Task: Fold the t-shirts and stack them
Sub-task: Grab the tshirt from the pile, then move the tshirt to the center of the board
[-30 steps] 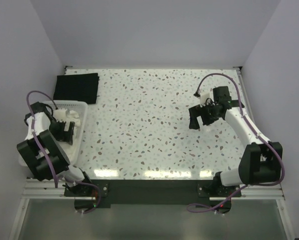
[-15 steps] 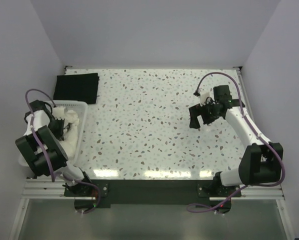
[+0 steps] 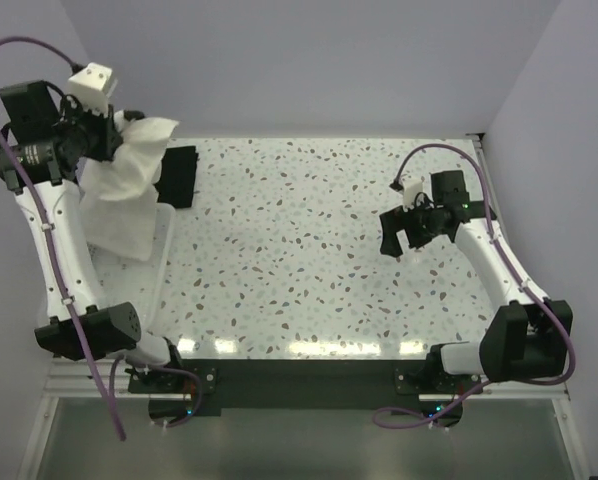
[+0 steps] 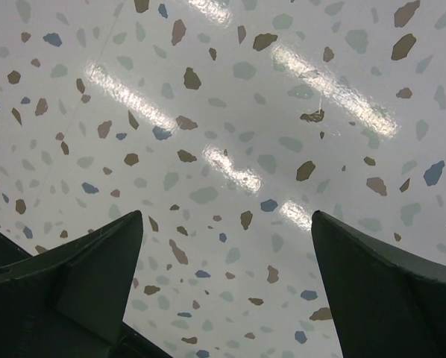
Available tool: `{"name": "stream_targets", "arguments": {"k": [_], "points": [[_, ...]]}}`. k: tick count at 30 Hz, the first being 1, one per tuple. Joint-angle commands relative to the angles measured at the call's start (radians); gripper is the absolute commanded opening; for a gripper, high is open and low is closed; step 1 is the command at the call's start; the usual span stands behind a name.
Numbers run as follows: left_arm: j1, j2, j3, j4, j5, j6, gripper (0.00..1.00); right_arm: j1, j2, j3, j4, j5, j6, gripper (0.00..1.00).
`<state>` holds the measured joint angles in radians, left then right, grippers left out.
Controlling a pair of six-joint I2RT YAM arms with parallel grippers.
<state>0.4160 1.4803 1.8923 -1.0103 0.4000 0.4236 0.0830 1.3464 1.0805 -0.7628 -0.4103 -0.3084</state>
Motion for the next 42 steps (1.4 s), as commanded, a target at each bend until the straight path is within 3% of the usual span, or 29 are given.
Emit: {"name": "stream_targets", "arguments": {"k": [1, 4, 7, 9, 13, 14, 15, 16, 17, 18, 20, 22, 25, 31, 36, 42], "points": [[-0.187, 0.021, 0.178, 0.035, 0.161, -0.191, 0.00, -0.002, -0.049, 0.029, -0.003, -0.002, -0.012, 0.99], [-0.352, 0.067, 0.292, 0.117, 0.203, -0.293, 0.00, -0.003, -0.061, 0.029, 0.005, 0.005, -0.003, 0.99], [-0.526, 0.106, 0.350, 0.185, 0.232, -0.301, 0.00, -0.011, -0.072, 0.022, 0.011, 0.010, 0.006, 0.99], [-0.581, 0.129, 0.399, 0.231, 0.253, -0.313, 0.00, -0.014, -0.075, 0.021, 0.016, 0.013, 0.015, 0.99], [-0.603, 0.114, 0.286, 0.364, 0.336, -0.445, 0.00, -0.020, -0.084, 0.025, 0.017, 0.022, 0.029, 0.99], [-0.603, 0.089, 0.180, 0.430, 0.364, -0.465, 0.00, -0.025, -0.092, 0.027, 0.019, 0.025, 0.034, 0.99], [-0.603, 0.072, 0.107, 0.473, 0.378, -0.489, 0.09, -0.029, -0.095, 0.027, 0.017, 0.027, 0.035, 0.99], [-0.603, 0.055, 0.029, 0.514, 0.388, -0.538, 0.59, -0.032, -0.099, 0.029, 0.017, 0.028, 0.038, 0.99], [-0.603, 0.028, -0.113, 0.553, 0.375, -0.557, 0.84, -0.040, -0.104, 0.035, 0.005, 0.030, 0.034, 0.98], [-0.593, 0.014, -0.180, 0.564, 0.353, -0.566, 1.00, -0.043, -0.104, 0.039, -0.003, 0.028, 0.029, 0.99], [-0.554, -0.021, -0.368, 0.634, 0.346, -0.598, 1.00, -0.054, -0.112, 0.050, -0.032, 0.025, 0.005, 0.99], [-0.473, -0.029, -0.456, 0.679, 0.362, -0.632, 1.00, -0.054, -0.116, 0.047, -0.044, 0.028, -0.012, 0.99], [-0.465, -0.012, -0.510, 0.621, 0.326, -0.497, 1.00, -0.057, -0.112, 0.018, -0.062, 0.024, -0.043, 0.99], [-0.600, 0.032, -0.596, 0.452, 0.191, -0.217, 0.98, -0.055, -0.006, 0.015, -0.165, 0.013, -0.115, 0.99], [-0.666, 0.104, -0.645, 0.438, 0.126, -0.183, 0.85, -0.054, 0.060, -0.001, -0.138, 0.085, -0.078, 0.98], [-0.747, 0.199, -0.648, 0.437, 0.010, -0.157, 0.84, -0.054, 0.169, 0.030, 0.006, 0.223, 0.020, 0.94]]}}
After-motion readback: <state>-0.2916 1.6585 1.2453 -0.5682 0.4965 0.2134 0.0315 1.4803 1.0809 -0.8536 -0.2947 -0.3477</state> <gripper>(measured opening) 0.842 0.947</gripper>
